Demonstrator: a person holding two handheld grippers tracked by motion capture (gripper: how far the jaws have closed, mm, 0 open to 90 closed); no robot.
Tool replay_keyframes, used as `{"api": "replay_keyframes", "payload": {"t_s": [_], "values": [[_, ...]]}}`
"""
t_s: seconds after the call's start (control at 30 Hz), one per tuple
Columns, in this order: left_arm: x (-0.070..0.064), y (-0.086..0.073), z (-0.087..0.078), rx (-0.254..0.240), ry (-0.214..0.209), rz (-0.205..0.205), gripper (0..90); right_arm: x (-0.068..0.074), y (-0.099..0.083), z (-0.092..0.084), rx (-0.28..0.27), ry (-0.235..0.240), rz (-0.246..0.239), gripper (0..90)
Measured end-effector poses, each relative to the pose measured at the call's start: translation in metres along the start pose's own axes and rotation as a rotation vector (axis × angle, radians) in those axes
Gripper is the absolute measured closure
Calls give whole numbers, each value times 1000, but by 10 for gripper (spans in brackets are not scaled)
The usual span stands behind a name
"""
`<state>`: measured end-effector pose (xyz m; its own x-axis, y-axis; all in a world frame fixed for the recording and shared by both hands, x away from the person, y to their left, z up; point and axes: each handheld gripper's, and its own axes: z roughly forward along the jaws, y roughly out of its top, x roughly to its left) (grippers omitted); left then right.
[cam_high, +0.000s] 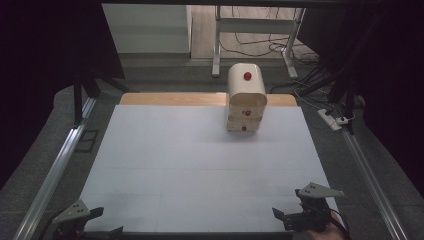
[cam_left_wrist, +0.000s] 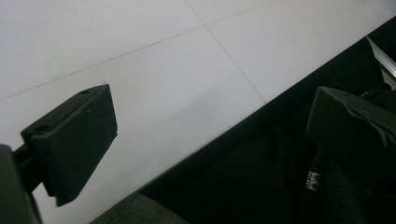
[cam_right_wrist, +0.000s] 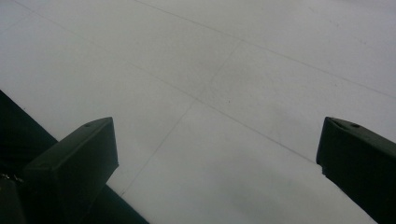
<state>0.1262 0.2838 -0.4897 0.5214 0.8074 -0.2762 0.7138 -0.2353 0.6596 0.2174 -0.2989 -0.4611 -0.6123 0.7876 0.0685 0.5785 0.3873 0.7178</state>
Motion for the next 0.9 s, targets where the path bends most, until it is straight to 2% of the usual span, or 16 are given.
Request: {"api": "replay_keyframes", "payload": {"t_s": [0.4,0.7,0.9], "values": [[-1,1,1,9,-2,4,22,-4,-14,-17,16,-17,52,0],[-1,1,1,14,2,0,23,2,-20,-24,50,-45,25,0],[-1,2,2,17,2,-4,23,2,-23,-26,58,-44,32,0]]}}
